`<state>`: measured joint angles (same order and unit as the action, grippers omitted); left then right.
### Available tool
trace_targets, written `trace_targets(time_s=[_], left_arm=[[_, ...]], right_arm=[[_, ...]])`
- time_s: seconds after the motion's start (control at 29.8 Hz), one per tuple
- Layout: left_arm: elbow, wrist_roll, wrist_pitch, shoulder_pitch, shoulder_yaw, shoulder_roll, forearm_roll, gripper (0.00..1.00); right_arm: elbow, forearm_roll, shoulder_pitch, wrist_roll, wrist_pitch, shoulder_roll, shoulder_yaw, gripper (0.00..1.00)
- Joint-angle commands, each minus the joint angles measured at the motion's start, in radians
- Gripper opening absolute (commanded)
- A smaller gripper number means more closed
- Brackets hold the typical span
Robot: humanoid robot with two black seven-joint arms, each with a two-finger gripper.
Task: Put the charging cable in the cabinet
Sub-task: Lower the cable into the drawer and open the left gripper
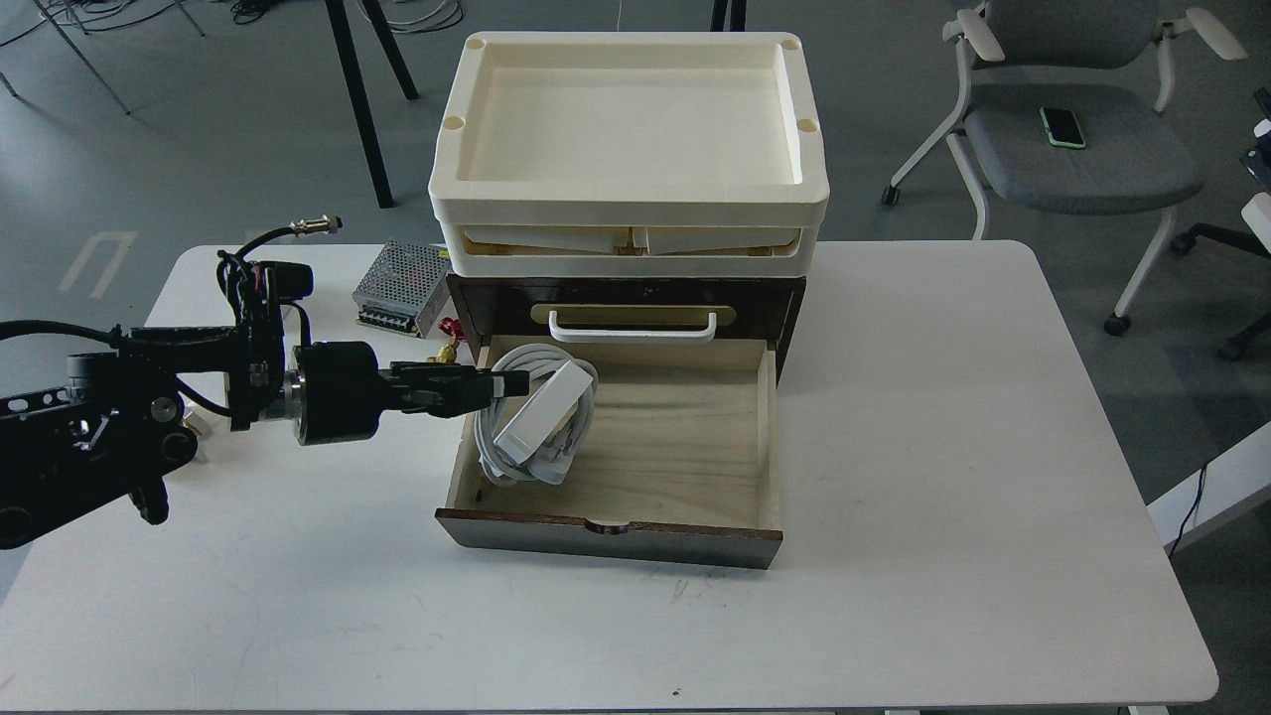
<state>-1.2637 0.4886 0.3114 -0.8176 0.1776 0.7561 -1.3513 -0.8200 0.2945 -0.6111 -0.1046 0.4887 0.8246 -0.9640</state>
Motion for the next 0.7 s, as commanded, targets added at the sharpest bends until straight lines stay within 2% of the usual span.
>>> trace_targets(time_s=[0.0, 0.23, 0.44, 0.57, 0.6, 0.67], left_arm=[[0.098, 0.0, -0.003, 0.015, -0.001, -0.095, -0.002, 0.0], [0.133, 0.0, -0.066, 0.086, 0.002, -0.144, 0.001, 0.01], [0.176, 0.0, -0.066, 0.09, 0.002, -0.244, 0.017, 0.14], [0.185, 0.0, -0.063, 0.09, 0.003, -0.277, 0.02, 0.31], [0.188, 0.0, -0.061, 0.09, 0.003, -0.285, 0.02, 0.39], [0.19, 0.0, -0.061, 0.092, 0.005, -0.299, 0.021, 0.67]], right_arm=[[-0.001, 0.0, -0.001, -0.001, 0.0, -0.004, 0.002, 1.0], [0.001, 0.0, 0.005, -0.001, 0.0, -0.002, 0.001, 1.0], [-0.002, 0.0, 0.005, -0.001, 0.0, -0.002, 0.004, 1.0], [-0.002, 0.0, 0.005, -0.001, 0.0, -0.002, 0.001, 1.0], [-0.001, 0.0, 0.005, -0.001, 0.0, -0.002, 0.001, 1.0], [-0.001, 0.0, 0.007, -0.001, 0.0, -0.001, 0.001, 1.0]])
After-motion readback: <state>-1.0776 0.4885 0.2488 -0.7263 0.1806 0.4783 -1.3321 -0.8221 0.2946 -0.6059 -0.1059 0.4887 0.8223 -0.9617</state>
